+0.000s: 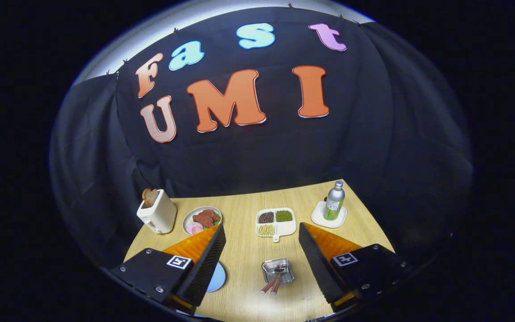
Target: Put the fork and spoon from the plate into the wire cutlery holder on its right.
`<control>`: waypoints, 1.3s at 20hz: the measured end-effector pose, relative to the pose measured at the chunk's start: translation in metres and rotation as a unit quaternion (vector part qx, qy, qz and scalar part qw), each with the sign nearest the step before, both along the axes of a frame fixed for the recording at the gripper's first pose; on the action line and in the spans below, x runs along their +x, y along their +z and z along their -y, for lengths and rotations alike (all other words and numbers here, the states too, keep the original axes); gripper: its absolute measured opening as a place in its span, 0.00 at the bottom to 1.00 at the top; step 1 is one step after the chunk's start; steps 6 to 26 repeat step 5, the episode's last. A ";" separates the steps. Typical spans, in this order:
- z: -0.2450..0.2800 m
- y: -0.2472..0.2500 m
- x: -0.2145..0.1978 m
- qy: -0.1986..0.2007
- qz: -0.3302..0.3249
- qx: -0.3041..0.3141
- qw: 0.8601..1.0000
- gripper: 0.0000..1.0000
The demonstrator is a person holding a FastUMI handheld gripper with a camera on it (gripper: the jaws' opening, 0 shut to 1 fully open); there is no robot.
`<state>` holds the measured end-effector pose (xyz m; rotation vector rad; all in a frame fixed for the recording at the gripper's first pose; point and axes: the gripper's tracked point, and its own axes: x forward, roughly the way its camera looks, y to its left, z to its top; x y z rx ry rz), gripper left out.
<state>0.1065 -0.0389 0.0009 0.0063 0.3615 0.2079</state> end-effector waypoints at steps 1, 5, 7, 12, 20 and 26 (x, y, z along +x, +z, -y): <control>0.003 0.006 -0.004 -0.006 0.019 -0.003 1.000 0.99; 0.014 0.025 -0.023 -0.027 0.076 0.016 0.997 0.98; 0.014 0.025 -0.023 -0.027 0.076 0.016 0.997 0.98; 0.014 0.025 -0.023 -0.027 0.076 0.016 0.997 0.98; 0.014 0.025 -0.023 -0.027 0.076 0.016 0.997 0.98; 0.014 0.025 -0.023 -0.027 0.076 0.016 0.997 0.98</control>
